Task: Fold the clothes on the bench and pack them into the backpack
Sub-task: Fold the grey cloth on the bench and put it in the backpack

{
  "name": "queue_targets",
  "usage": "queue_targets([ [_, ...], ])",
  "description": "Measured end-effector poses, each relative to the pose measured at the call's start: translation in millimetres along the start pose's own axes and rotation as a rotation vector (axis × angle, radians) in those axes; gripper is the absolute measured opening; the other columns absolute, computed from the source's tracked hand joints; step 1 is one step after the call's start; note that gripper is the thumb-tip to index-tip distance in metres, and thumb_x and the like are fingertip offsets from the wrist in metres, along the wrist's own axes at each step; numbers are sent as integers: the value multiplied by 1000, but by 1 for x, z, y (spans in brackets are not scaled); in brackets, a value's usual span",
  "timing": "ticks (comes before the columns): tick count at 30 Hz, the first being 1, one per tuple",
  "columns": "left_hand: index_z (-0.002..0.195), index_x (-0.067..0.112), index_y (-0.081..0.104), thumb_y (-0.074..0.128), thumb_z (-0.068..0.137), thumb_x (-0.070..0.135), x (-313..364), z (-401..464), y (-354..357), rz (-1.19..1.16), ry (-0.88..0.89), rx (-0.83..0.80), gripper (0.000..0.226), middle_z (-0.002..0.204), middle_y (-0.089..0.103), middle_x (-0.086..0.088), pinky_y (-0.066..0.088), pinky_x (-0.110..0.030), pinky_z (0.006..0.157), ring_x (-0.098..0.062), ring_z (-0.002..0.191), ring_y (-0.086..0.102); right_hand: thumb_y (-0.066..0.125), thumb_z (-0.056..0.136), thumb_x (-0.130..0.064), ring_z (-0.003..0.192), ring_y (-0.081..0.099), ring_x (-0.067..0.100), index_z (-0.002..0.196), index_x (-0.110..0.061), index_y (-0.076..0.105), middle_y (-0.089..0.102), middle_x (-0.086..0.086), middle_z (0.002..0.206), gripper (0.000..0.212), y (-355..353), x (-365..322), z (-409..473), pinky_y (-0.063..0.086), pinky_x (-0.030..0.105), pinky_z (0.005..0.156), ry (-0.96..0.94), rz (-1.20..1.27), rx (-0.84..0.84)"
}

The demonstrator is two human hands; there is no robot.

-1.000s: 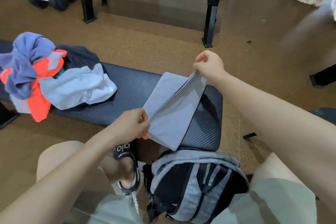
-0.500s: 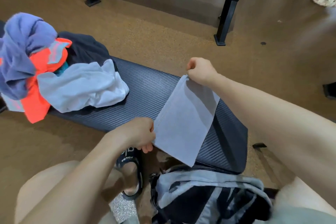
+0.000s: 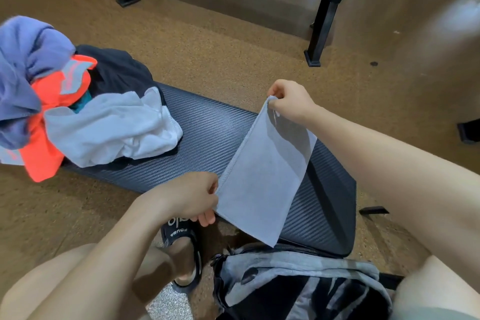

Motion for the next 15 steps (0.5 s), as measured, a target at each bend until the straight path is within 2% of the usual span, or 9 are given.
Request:
queue_targets([
  [7, 90, 12, 45, 45, 95, 9, 0, 6, 3, 116, -66, 59, 6, 73, 77, -1, 54, -30, 61, -17, 69, 74, 56, 91, -20, 87, 57, 20, 100, -16, 62, 61, -1, 92, 11, 24, 11, 1, 43, 31, 66, 99, 17, -17],
  [12, 88, 12, 43, 45, 96, 7, 0, 6, 0, 58, -57, 61, 10, 72, 76, -4, 58, -38, 69, -17, 64, 72, 53, 92, -18, 72, 54, 12, 101, -14, 60, 61, 0, 88, 12, 20, 7, -3, 42, 31, 61, 102, 58, 65],
  [15, 87, 11, 43, 44, 96, 6, -2, 8, 1, 52, -47, 72, 10, 69, 75, -4, 58, -37, 67, -17, 63, 72, 53, 91, -19, 77, 59, 18, 101, -13, 59, 62, 3, 93, 13, 19, 6, -4, 45, 33, 64, 104, 44, 69],
])
Point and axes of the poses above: each hand's wrist, its own z-axis towards the middle knuckle, its own y-axis out of the palm, x = y × z, the point moved 1 cm from there along z, towards the middle knuckle
